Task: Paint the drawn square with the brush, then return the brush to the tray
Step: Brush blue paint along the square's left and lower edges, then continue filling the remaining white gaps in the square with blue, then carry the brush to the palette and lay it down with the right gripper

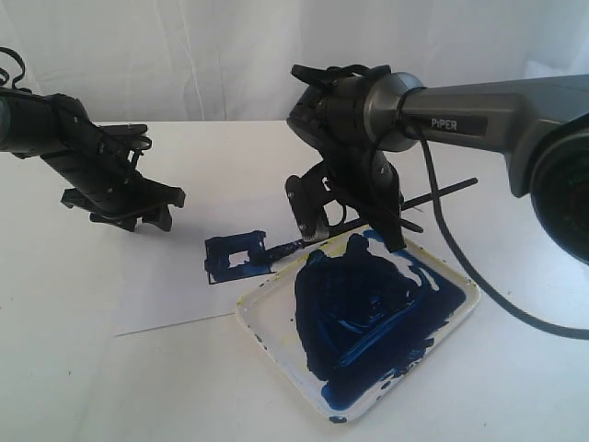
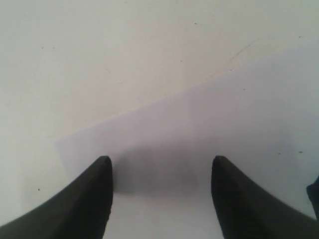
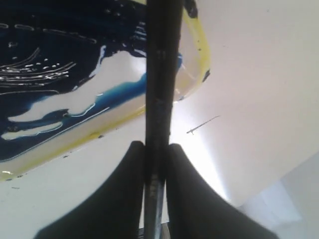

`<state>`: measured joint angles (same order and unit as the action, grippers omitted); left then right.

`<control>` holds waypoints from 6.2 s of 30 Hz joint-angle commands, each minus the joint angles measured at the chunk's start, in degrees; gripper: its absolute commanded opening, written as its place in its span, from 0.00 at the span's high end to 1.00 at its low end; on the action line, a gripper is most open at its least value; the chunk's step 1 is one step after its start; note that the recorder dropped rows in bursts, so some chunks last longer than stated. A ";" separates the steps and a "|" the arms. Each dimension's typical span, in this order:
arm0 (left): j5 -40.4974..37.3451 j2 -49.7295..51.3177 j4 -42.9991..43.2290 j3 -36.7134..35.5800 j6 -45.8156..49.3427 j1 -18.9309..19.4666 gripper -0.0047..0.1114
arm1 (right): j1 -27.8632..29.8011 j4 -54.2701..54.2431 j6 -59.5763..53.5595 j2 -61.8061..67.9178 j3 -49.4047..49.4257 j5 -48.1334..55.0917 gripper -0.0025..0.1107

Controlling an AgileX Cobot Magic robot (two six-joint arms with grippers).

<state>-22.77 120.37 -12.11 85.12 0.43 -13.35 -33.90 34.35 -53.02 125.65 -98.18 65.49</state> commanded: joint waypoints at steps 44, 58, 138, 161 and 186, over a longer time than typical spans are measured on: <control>-1.12 0.27 0.00 -0.41 -0.43 0.04 0.42 | -0.96 -3.82 4.12 0.74 -0.41 -3.88 0.98; -1.23 0.27 0.00 -0.41 -0.43 0.04 0.42 | -0.96 6.37 17.81 2.18 -0.41 -5.51 0.98; -1.23 0.27 0.22 -0.41 -0.43 0.04 0.42 | -6.09 1.51 2.79 1.30 -0.41 -3.73 0.98; -1.36 0.27 0.22 -0.41 -0.43 0.04 0.42 | -5.33 9.60 21.84 0.05 -0.41 -2.01 0.98; -1.12 0.27 0.22 -0.41 -0.43 0.04 0.42 | 8.15 0.67 -3.94 -13.00 18.84 4.47 0.98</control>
<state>-22.77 120.37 -11.70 85.12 0.43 -13.35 -26.27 31.90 -56.53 112.02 -81.25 69.94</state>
